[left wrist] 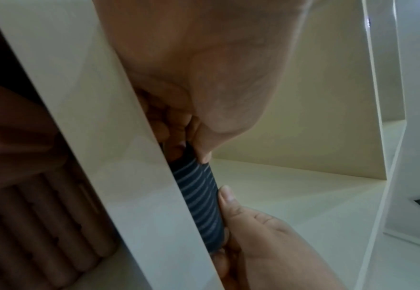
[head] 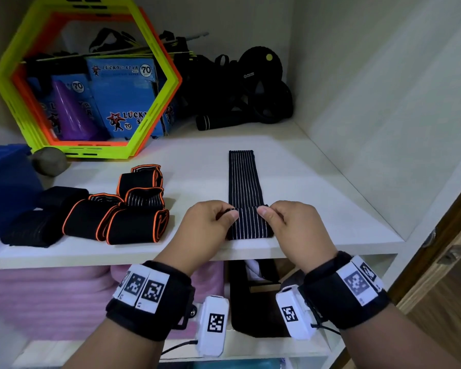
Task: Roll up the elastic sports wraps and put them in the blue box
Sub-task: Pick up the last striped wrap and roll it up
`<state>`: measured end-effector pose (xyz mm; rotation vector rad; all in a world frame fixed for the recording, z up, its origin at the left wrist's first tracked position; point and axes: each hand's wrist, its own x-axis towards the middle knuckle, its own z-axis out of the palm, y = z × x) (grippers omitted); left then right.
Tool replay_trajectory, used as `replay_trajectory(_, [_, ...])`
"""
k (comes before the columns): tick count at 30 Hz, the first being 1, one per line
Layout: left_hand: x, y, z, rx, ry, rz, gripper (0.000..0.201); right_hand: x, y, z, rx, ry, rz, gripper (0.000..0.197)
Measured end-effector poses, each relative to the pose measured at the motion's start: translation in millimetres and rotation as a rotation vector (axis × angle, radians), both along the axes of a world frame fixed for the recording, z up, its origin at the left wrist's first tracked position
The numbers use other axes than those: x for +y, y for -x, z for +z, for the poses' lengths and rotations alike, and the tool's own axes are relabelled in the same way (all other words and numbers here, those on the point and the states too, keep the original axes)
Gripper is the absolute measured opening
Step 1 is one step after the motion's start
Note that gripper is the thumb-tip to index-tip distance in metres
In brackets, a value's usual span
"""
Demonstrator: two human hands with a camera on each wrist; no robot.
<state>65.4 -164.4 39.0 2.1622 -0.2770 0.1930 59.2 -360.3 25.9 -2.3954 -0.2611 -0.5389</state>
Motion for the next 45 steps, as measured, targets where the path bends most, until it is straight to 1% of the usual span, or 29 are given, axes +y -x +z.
replay_trajectory(4, [-3, -1, 0, 0.010, -0.036, 0.021, 0.018, -2, -1, -2, 0.008, 0.046, -0.040, 0.056])
replay_trajectory(7, [-4, -1, 0, -0.033, -0.148, 0.044, 0.013, -2, -3, -2, 0.030, 0.047, -0.073, 0.052])
replay_trajectory(9, [-4, -1, -2, -0.054, -0.207, 0.060, 0.011, 0, -2, 0, 0.061, 0.034, -0.097, 0.043])
replay_trajectory(11, [-5, 0, -4, -0.081, -0.187, 0.084, 0.011, 1, 0, 2, 0.082, 0.003, -0.110, 0.029])
replay_trajectory(13, [-3, 1, -6, -0.136, -0.118, 0.093, 0.017, 2, 4, 5, 0.065, -0.015, -0.067, 0.019])
replay_trajectory(15, [-2, 1, -9, -0.211, -0.123, 0.069, 0.012, 3, 4, 5, 0.042, 0.023, -0.010, 0.009])
replay_trajectory(17, [0, 2, -13, -0.290, -0.207, 0.029, 0.004, 1, 4, 3, 0.043, 0.079, 0.033, 0.018])
replay_trajectory(18, [2, 3, -15, -0.306, -0.243, 0.005, 0.007, -1, 5, 3, 0.050, 0.101, 0.056, 0.028])
replay_trajectory(19, [4, 4, -17, -0.309, -0.276, -0.021, 0.018, -4, 6, 3, 0.065, 0.129, 0.088, 0.041])
replay_trajectory(21, [12, 6, -18, -0.302, -0.331, -0.080, 0.049, -12, 8, 7, 0.120, 0.186, 0.169, 0.068])
replay_trajectory(22, [15, 8, -17, -0.282, -0.347, -0.111, 0.060, -16, 9, 9, 0.160, 0.212, 0.202, 0.074])
replay_trajectory(24, [19, 9, -17, -0.237, -0.357, -0.151, 0.070, -23, 10, 11, 0.212, 0.251, 0.256, 0.074])
replay_trajectory(26, [21, 8, -18, -0.222, -0.337, -0.150, 0.068, -26, 9, 11, 0.218, 0.242, 0.283, 0.071])
replay_trajectory(28, [21, 8, -18, -0.227, -0.302, -0.135, 0.062, -27, 8, 10, 0.218, 0.203, 0.295, 0.064])
replay_trajectory(30, [20, 11, -16, -0.208, -0.236, -0.107, 0.051, -27, 6, 7, 0.202, 0.160, 0.304, 0.046])
replay_trajectory(32, [19, 12, -14, -0.167, -0.165, -0.066, 0.038, -27, 4, 5, 0.153, 0.096, 0.257, 0.021])
replay_trajectory(33, [18, 11, -14, -0.153, -0.128, -0.045, 0.032, -26, 3, 4, 0.139, 0.065, 0.216, 0.026])
replay_trajectory(35, [15, 9, -15, -0.124, -0.049, 0.000, 0.022, -21, 2, 1, 0.129, 0.037, 0.128, 0.043])
replay_trajectory(38, [9, 6, -15, -0.077, 0.023, 0.086, 0.012, -12, -1, 1, 0.117, 0.087, 0.018, 0.055])
replay_trajectory(40, [6, 4, -14, -0.054, 0.068, 0.140, 0.015, -7, -1, 3, 0.121, 0.078, -0.038, 0.059])
replay_trajectory(42, [4, 4, -13, -0.052, 0.106, 0.170, 0.023, -3, -2, 4, 0.145, 0.072, -0.073, 0.061])
replay_trajectory(45, [6, 5, -12, -0.055, 0.095, 0.172, 0.028, 0, -4, 6, 0.171, 0.091, -0.110, 0.063])
